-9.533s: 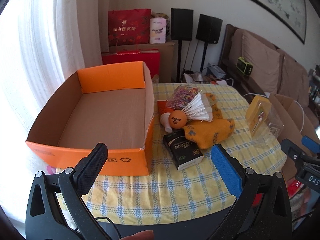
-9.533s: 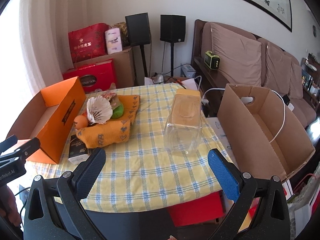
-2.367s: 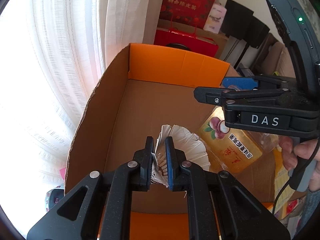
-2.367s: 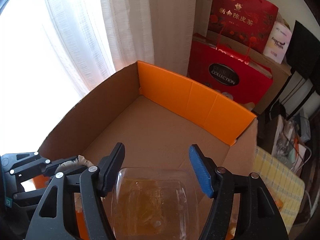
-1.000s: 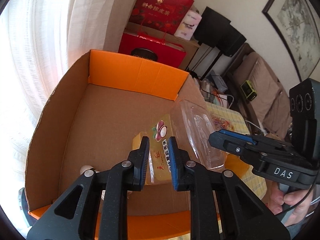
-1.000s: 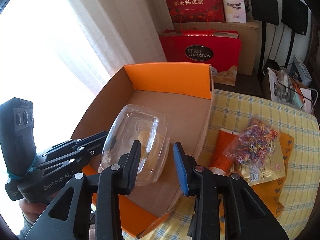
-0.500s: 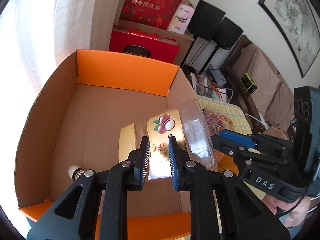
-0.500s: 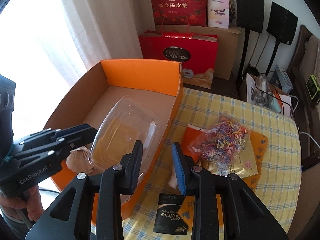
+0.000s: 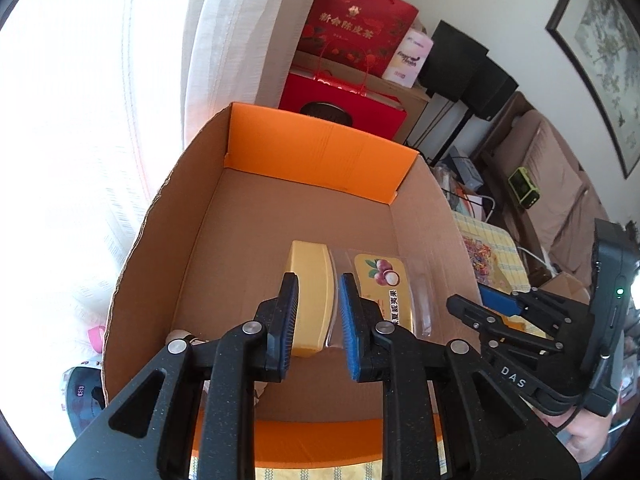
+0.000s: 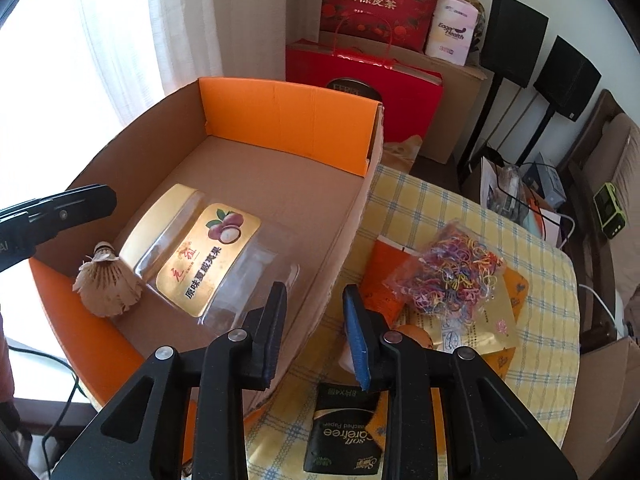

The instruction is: Organize objects

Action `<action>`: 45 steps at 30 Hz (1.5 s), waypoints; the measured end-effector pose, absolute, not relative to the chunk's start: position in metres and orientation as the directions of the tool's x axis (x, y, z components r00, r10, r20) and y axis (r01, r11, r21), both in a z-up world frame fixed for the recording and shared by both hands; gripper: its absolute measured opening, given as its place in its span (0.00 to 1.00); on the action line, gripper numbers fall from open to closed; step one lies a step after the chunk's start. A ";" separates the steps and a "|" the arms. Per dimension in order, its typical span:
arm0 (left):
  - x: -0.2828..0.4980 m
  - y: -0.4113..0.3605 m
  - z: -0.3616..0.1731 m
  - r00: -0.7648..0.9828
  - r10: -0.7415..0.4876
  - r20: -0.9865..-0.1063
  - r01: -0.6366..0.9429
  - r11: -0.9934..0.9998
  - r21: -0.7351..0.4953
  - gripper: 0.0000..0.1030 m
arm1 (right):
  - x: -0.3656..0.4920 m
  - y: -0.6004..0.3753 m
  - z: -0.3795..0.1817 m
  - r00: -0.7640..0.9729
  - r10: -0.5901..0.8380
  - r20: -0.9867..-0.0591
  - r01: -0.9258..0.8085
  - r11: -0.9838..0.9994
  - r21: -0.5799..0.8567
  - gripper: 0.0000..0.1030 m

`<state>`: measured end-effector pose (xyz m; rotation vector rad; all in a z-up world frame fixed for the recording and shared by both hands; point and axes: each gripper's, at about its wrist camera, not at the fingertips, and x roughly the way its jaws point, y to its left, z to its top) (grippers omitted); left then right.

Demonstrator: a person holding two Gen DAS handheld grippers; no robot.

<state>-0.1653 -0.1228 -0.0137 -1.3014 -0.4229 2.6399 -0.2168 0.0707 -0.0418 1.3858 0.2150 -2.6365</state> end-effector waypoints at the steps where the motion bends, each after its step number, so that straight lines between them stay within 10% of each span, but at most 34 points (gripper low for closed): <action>1: -0.164 -0.123 -0.014 -0.606 0.268 -0.749 -0.026 -0.948 -0.318 0.22 | -0.215 0.073 -0.040 -0.562 -0.075 -0.824 0.201 -0.978 -0.048 0.30; 17: -0.142 -0.093 -0.009 -0.643 0.214 -0.735 -0.057 -0.971 -0.233 0.85 | -0.180 0.109 -0.017 -0.614 -0.109 -0.782 0.130 -0.991 0.036 0.71; 45: -0.082 -0.008 0.000 -0.642 0.325 -0.694 -0.246 -0.945 -0.215 1.00 | -0.121 0.196 -0.016 -0.660 -0.015 -0.751 -0.040 -0.998 0.055 0.86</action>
